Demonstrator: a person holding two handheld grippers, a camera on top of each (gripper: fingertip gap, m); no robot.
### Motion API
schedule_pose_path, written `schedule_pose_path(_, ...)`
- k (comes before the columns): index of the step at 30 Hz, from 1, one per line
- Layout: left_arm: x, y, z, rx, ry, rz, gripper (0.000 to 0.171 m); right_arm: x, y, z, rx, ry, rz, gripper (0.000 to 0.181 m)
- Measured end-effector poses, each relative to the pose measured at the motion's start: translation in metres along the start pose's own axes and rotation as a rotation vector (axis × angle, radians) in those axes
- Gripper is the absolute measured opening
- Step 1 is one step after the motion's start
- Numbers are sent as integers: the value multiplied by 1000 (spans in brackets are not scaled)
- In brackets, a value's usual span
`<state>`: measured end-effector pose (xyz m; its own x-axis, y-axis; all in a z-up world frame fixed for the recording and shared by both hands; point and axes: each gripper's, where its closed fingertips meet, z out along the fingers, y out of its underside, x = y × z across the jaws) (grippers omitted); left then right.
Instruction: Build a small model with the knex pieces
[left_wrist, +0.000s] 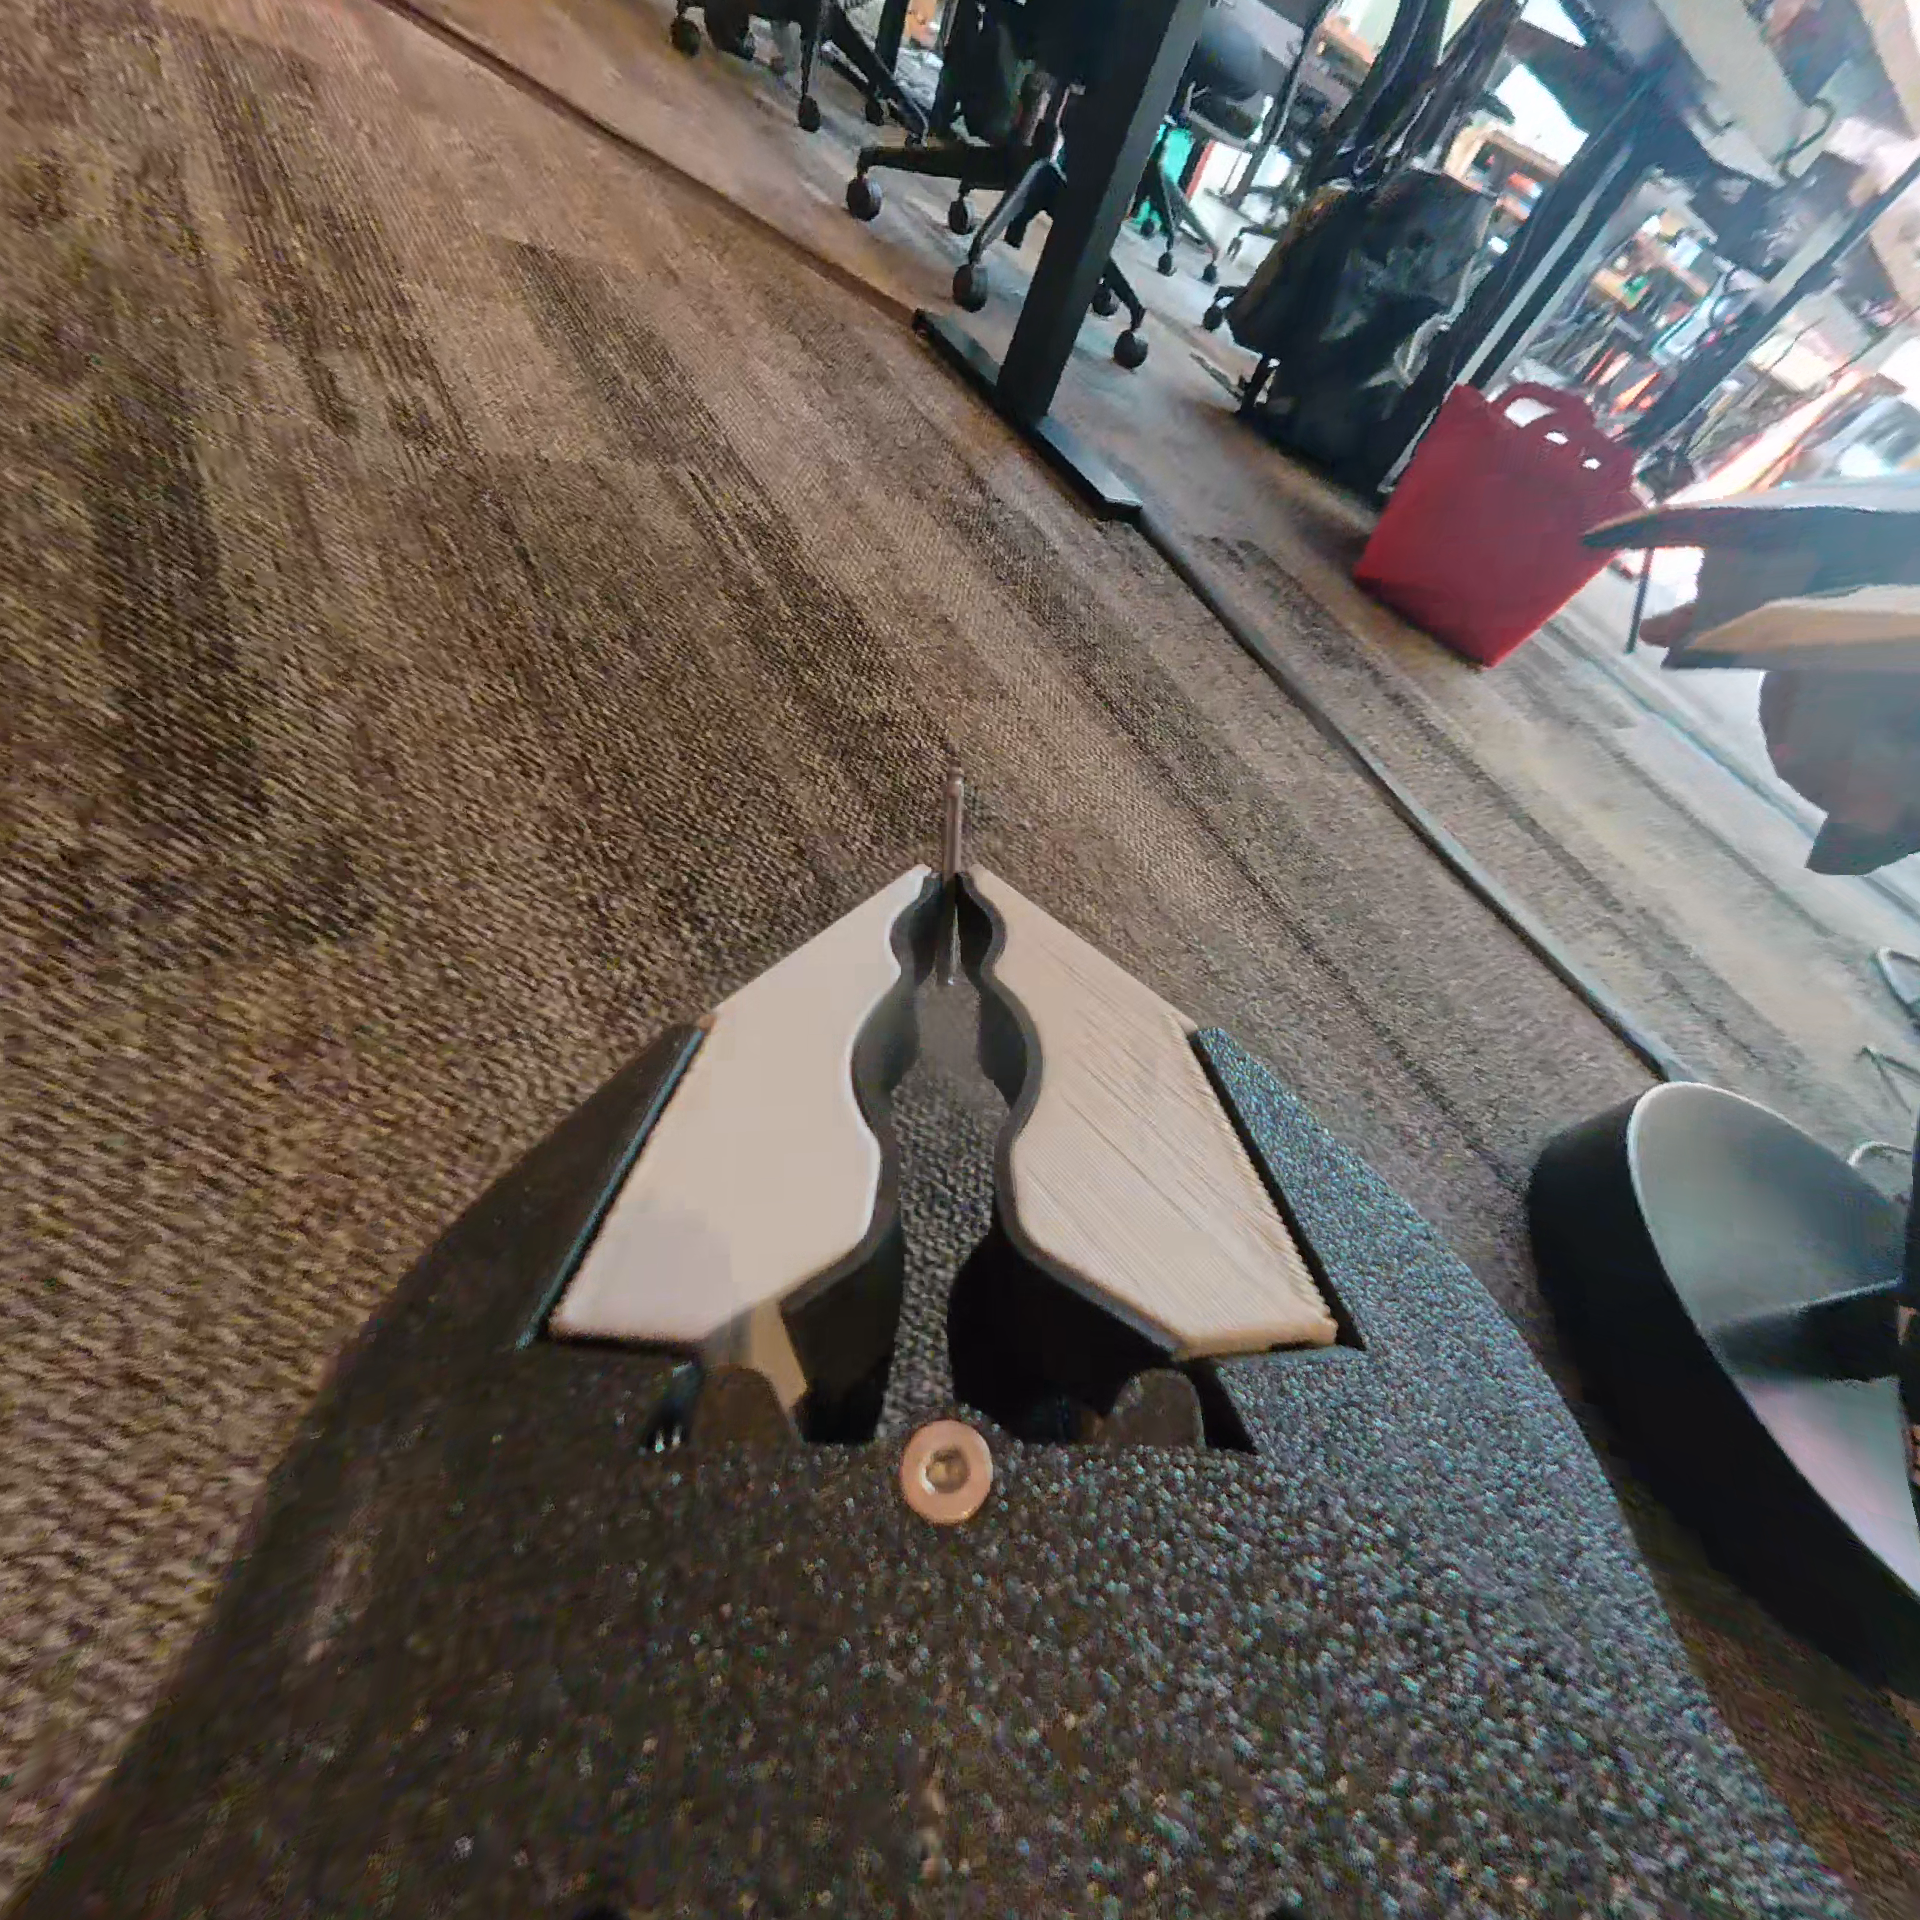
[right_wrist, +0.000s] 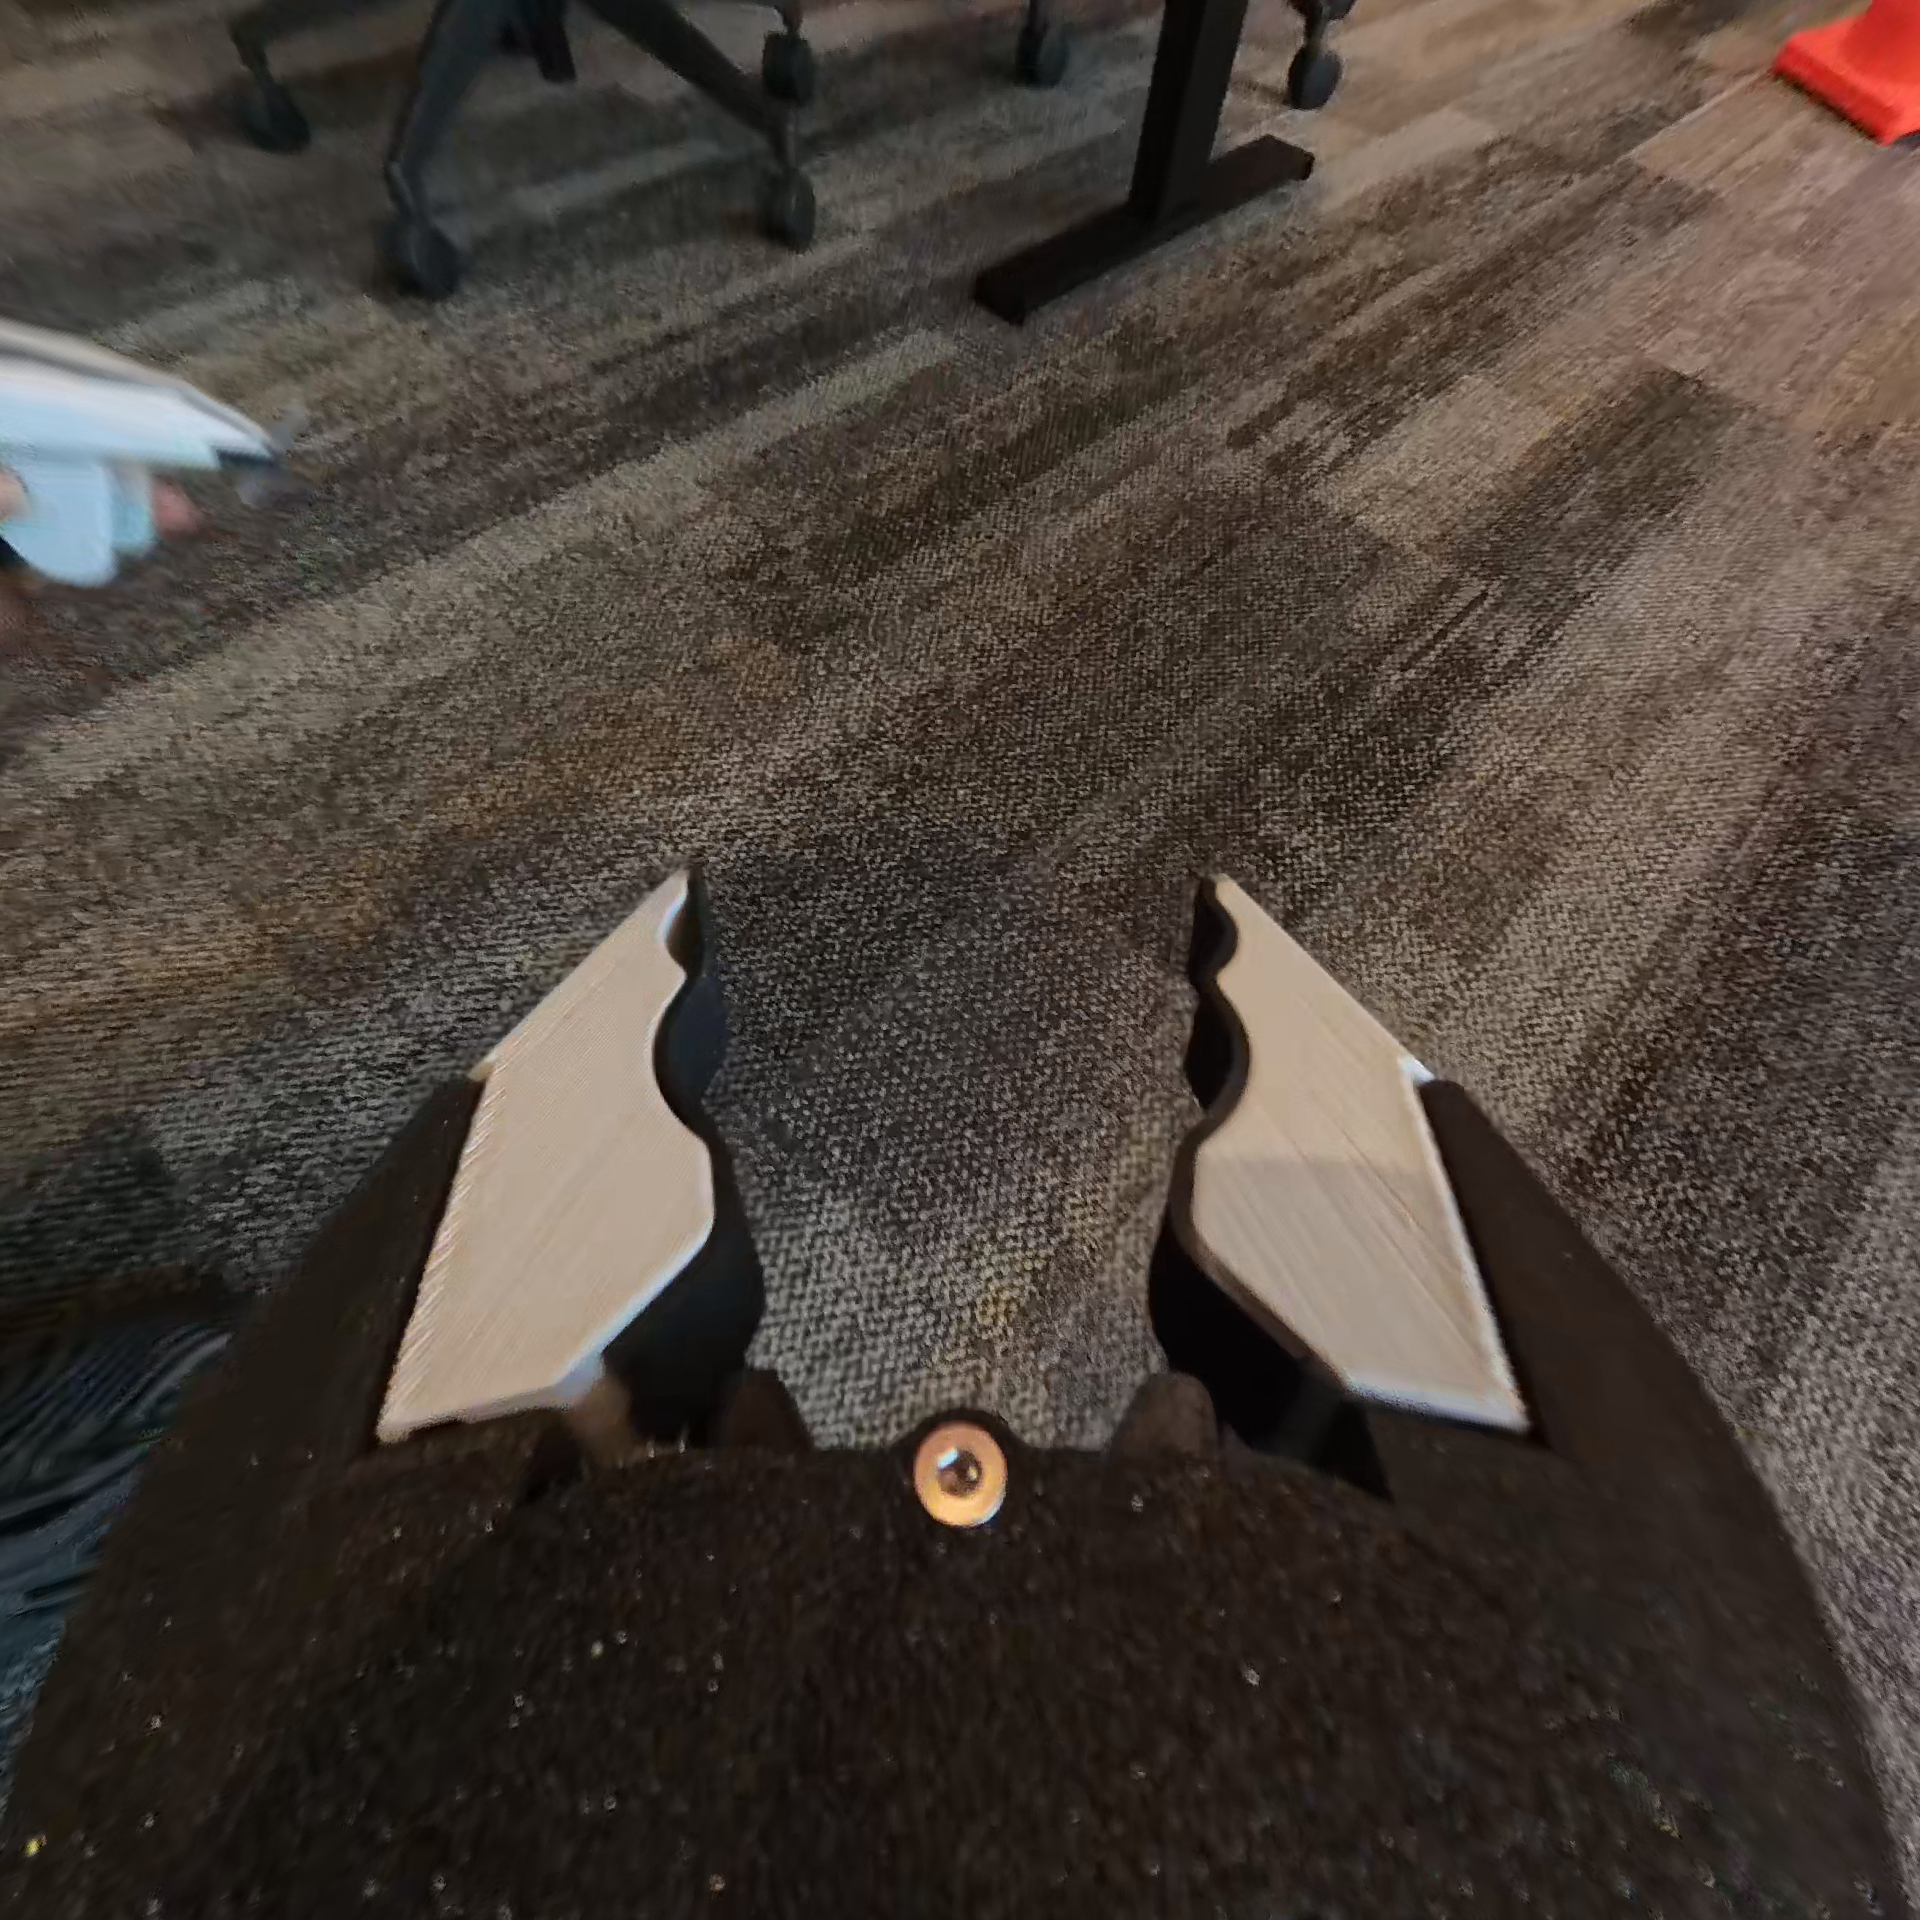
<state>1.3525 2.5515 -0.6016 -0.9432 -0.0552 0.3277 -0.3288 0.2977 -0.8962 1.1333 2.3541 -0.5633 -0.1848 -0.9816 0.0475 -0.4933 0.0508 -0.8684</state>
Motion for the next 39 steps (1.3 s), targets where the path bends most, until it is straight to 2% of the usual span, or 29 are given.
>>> schedule_pose_path(5, 3, -63, 1, 7, 29, 145, 1, 11, 19, -31, 9, 105, 77, 89)
schedule_pose_path(8, 28, -99, 19, 3, 133, 236, 1, 13, 25, -56, 26, 155, 132, 81)
schedule_pose_path(10, 61, -122, 36, -6, 256, 296, 1, 11, 23, -74, 35, 177, 158, 76)
schedule_pose_path(15, 173, -164, 66, -51, 643, 409, 1, -2, -7, -114, 70, 207, 220, 69)
schedule_pose_path(18, 241, -177, 76, -141, 831, 261, 1, -12, -11, -132, 41, 246, 188, 68)
schedule_pose_path(20, 282, -192, 80, -151, 872, 137, 1, -14, 2, -141, 8, 295, 180, 68)
schedule_pose_path(22, 317, -202, 80, -134, 893, 102, 1, -12, 18, -147, 0, 342, 212, 70)
schedule_pose_path(24, 342, -200, 85, -121, 888, 87, 1, -8, 31, -158, 16, 395, 281, 71)
schedule_pose_path(26, 353, -183, 99, -115, 841, 96, 1, -5, 45, -172, 15, 445, 340, 73)
schedule_pose_path(29, 346, -135, 124, -186, 749, 194, 2, -3, 69, -194, 7, 514, 415, 73)
schedule_pose_path(33, 323, -74, 144, -332, 738, 391, 2, 1, 105, -207, 32, 552, 572, 73)
schedule_pose_path(36, 328, -76, 163, -325, 760, 362, 1, 16, 113, -217, 37, 593, 615, 74)
schedule_pose_path(39, 339, -76, 181, -310, 734, 387, 2, 27, 101, -233, 23, 644, 643, 79)
